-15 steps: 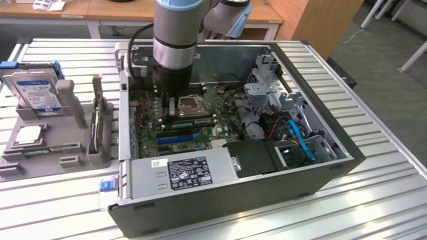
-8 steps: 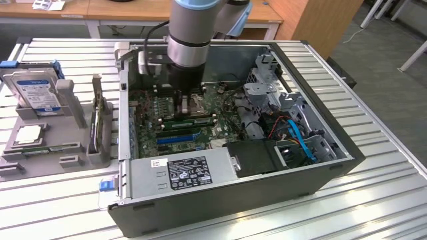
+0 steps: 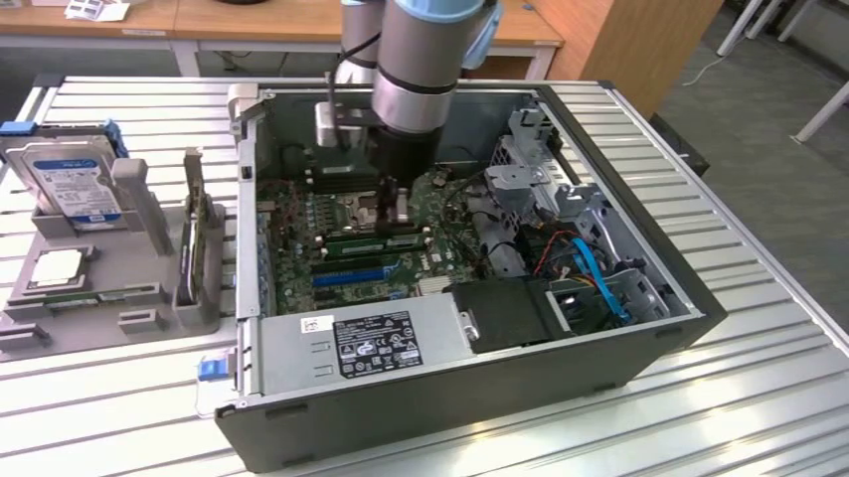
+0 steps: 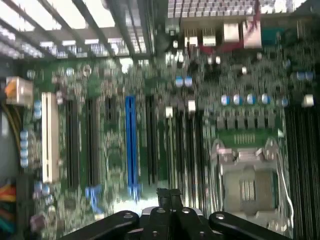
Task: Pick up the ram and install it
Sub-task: 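Press down the ram until it locks into place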
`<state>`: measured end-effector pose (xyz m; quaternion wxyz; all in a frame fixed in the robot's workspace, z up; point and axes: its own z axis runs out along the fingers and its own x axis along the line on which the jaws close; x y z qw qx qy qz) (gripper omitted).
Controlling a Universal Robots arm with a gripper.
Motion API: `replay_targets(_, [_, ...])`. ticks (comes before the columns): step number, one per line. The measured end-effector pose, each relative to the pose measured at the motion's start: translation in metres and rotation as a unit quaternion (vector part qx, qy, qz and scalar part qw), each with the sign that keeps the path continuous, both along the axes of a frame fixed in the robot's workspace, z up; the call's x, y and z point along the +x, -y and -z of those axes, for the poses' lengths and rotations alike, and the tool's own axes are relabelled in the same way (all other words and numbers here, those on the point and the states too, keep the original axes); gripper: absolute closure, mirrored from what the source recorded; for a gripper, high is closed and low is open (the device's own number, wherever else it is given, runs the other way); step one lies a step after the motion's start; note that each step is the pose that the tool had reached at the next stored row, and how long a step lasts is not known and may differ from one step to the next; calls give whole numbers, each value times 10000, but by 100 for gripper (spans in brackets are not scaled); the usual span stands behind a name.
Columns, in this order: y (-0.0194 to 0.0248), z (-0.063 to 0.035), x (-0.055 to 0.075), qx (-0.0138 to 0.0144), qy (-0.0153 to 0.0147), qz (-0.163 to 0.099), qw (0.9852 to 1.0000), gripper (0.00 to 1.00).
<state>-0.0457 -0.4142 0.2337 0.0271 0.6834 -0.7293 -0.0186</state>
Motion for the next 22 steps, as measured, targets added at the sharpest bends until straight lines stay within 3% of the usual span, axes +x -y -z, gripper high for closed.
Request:
replay_targets(5, [0,-189,122,0,-9,-1,10000,89])
replay_targets(22, [0,-964,197,0,-10,-5,10000,89])
